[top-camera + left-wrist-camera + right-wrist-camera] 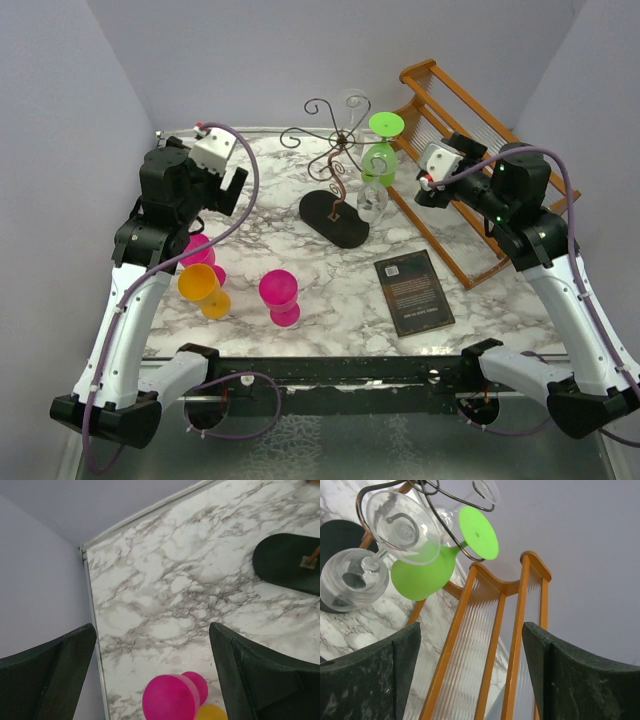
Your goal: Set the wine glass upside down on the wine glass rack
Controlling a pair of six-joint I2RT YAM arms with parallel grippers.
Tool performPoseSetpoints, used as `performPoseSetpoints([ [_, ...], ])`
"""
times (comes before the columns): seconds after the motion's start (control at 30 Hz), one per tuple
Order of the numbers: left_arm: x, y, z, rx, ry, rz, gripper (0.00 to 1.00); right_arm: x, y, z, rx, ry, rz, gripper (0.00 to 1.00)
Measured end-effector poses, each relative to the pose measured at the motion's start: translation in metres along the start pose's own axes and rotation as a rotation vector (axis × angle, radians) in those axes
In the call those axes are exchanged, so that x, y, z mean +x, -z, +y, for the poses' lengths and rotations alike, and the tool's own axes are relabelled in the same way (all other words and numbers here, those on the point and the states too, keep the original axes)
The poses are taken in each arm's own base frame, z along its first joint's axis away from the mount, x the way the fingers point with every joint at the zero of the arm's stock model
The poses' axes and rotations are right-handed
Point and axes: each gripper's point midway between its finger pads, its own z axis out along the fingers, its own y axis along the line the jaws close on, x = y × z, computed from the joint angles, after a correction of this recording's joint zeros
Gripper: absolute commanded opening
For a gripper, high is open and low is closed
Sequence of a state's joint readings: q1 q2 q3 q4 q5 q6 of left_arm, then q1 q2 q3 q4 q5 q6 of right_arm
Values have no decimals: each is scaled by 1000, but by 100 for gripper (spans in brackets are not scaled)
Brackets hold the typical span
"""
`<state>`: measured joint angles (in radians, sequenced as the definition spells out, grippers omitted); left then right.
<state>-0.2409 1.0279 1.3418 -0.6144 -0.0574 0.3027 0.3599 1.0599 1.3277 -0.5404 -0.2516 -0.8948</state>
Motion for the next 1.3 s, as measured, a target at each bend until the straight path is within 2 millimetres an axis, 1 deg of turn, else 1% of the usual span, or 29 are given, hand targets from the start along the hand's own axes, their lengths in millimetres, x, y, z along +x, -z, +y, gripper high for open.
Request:
performPoseSetpoints([
  [0.1,33,-1,21,-55,90,86,99,-1,11,-7,57,-79,-14,87],
  [0.17,53,0,34,-84,151,135,99,-1,16,-11,87,-121,-23,91],
  [0.23,70,3,43,-107,199,176,98,-2,20,-12,104,-157,-26,93],
  [0.27,77,3,44,-108,215,193,98,-1,20,-12,106,-175,-25,93],
  [0.3,83,4,43,-102,226,211,98,-1,19,-12,101,-199,-17,93],
  [0.33,83,4,40,-86,230,212,97,-1,18,-13,94,-222,-8,93],
  [0.37,93,5,36,-73,237,244,97,-1,16,-14,86,-241,0,93],
  [0.43,101,5,31,-48,240,276,96,-2,10,-16,77,-278,6,94],
  [0.5,112,5,28,-27,241,316,94,1,8,-12,61,-313,18,95],
  [0.57,123,4,27,-13,240,354,93,2,9,-8,51,-332,25,95],
  [0.8,177,1,29,70,270,531,85,3,12,-7,56,-357,29,95],
  [0.9,190,5,27,108,273,578,80,4,15,-5,61,-358,26,95],
  [1.07,200,8,22,161,243,621,60,5,16,-3,60,-358,25,95],
  [1.13,204,7,21,173,234,634,54,5,16,-2,58,-359,27,94],
  [1.3,215,2,19,207,224,675,44,6,15,-1,56,-359,28,94],
])
